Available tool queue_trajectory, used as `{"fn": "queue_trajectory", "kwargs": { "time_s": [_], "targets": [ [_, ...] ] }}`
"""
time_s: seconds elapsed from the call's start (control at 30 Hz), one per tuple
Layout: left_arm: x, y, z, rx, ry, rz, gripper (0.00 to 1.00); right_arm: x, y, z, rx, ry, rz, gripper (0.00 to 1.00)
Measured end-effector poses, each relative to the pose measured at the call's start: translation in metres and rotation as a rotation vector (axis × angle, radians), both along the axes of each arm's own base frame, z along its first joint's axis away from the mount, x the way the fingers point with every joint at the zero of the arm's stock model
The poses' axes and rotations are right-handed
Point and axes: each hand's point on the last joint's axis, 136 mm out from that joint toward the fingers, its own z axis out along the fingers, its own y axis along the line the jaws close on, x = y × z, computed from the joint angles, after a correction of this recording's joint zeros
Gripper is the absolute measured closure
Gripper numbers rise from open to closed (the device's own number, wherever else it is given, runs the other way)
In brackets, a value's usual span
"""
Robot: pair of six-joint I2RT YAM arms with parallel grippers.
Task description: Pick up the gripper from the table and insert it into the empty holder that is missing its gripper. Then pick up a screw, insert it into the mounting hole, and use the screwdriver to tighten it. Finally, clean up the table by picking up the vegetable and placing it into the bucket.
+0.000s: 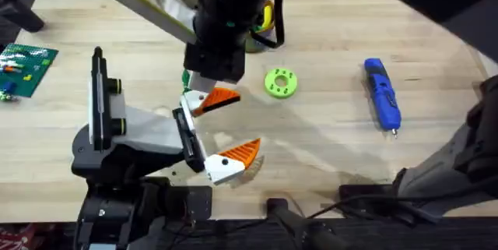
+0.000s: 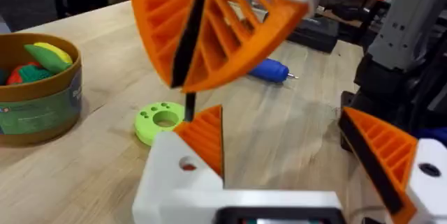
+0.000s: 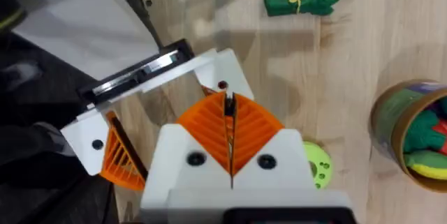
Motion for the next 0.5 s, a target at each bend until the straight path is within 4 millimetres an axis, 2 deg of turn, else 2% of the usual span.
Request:
{"fn": "queue_trajectory", "kwargs": {
  "time_s": [0.23, 0.5],
  "targets": [
    [0.000, 0.000, 0.000, 0.000, 0.000, 0.000, 0.015, -0.002, 0.009, -0.010, 0.028, 0.030, 0.014, 0.993],
    [0.000, 0.000, 0.000, 0.000, 0.000, 0.000, 0.014, -0.004, 0.009, -0.014, 0.023, 0.047, 0.011, 0.993]
  ]
}}
